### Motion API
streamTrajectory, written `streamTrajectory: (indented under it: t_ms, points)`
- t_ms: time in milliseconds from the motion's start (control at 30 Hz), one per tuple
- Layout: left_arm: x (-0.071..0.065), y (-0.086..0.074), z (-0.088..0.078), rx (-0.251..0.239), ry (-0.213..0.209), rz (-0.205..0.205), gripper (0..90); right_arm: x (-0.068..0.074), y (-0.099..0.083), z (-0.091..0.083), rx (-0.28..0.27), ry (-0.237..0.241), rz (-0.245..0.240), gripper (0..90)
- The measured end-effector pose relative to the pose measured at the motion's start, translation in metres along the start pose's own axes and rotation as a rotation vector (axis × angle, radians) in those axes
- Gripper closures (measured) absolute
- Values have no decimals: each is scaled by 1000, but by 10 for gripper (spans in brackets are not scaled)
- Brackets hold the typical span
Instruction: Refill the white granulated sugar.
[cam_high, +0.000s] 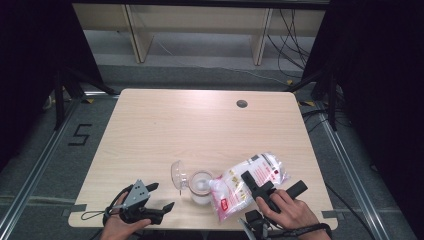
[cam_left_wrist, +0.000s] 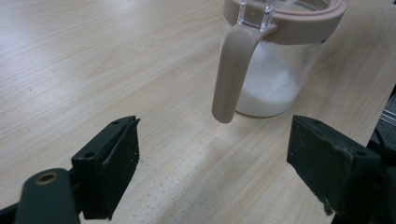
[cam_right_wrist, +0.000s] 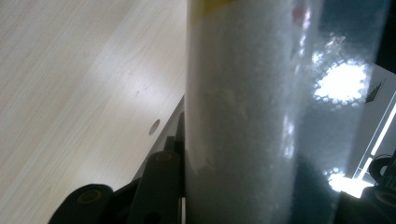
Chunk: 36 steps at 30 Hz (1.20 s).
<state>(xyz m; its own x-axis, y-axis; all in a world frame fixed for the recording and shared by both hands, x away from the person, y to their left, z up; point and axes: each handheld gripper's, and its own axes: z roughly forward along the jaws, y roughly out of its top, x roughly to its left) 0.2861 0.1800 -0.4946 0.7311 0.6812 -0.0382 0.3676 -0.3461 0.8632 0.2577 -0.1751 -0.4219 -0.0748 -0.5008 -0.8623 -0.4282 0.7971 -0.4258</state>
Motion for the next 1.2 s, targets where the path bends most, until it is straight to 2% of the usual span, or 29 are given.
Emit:
streamTrajectory:
  t_ms: [33, 67, 133, 367, 400, 467, 767, 867, 1200]
  points:
    - [0, 0, 0, 0, 0, -1, 167, -2, 0, 1, -9, -6, -35, 721]
    - [0, 0, 0, 0, 0, -1, 167, -2, 1, 1, -3, -3, -7, 720]
    - [0, 0, 0, -1, 0, 0, 167, -3, 1, 2, -6, -7, 0, 721]
    - [0, 0, 0, 0, 0, 1, 167, -1, -4, 0, 17, -1, 1, 722]
    - [0, 0, 0, 0, 0, 1, 167, -2, -5, 1, 8, -3, -34, 721]
    - [0, 0, 0, -3, -5, 1, 167, -1, -2, 0, 15, 6, -8, 722]
    - [0, 0, 0, -3, -4, 1, 167, -5, 0, 1, 12, -3, -29, 724]
    - [0, 0, 0, -3, -4, 1, 167, -3, -3, 0, 28, 2, -27, 723]
    - [0, 0, 0, -3, -4, 1, 167, -5, -4, 0, 22, 0, -18, 726]
